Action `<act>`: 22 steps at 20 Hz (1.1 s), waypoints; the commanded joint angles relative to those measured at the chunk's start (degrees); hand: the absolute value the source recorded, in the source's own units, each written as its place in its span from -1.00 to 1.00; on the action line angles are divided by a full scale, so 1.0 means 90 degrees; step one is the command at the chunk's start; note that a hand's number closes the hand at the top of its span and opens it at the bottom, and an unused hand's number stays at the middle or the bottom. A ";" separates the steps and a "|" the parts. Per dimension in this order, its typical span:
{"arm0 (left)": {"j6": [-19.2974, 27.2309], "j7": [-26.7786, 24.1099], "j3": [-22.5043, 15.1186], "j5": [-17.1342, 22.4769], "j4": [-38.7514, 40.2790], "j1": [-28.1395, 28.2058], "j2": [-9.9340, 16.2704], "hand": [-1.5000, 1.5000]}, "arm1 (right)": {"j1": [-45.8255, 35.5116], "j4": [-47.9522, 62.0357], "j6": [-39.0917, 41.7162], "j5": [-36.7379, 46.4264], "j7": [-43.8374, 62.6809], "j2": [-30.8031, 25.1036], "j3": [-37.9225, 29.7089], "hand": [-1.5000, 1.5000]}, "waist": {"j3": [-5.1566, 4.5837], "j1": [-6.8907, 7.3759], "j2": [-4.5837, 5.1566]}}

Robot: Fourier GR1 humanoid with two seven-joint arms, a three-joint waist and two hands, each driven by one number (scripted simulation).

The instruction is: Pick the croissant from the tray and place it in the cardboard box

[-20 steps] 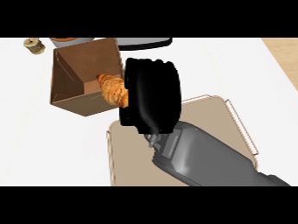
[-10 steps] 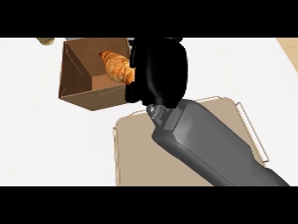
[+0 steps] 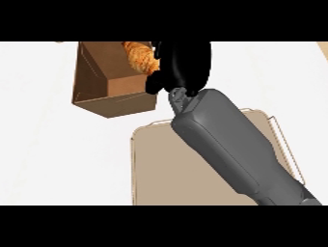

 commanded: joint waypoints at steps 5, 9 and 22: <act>-0.0037 -0.0561 -0.0090 0.0151 -0.0898 -0.1774 -0.0426 0.00 | -0.0191 0.1009 -0.0813 -0.0365 0.0481 0.0024 -0.0682 -1.00 | -0.0039 0.0010 0.0054; -0.0126 -0.0627 -0.0057 0.0073 -0.0685 -0.1896 -0.0410 0.00 | -0.0075 0.1401 -0.1167 -0.0623 0.0164 0.0024 -0.0843 -1.00 | -0.0037 0.0084 0.0084; -0.0250 -0.0623 0.0045 0.0104 -0.0472 -0.1985 -0.0558 0.00 | -0.0617 0.1578 -0.3089 -0.0335 -0.0552 0.0024 -0.1150 -1.00 | -0.0025 -0.0057 -0.0038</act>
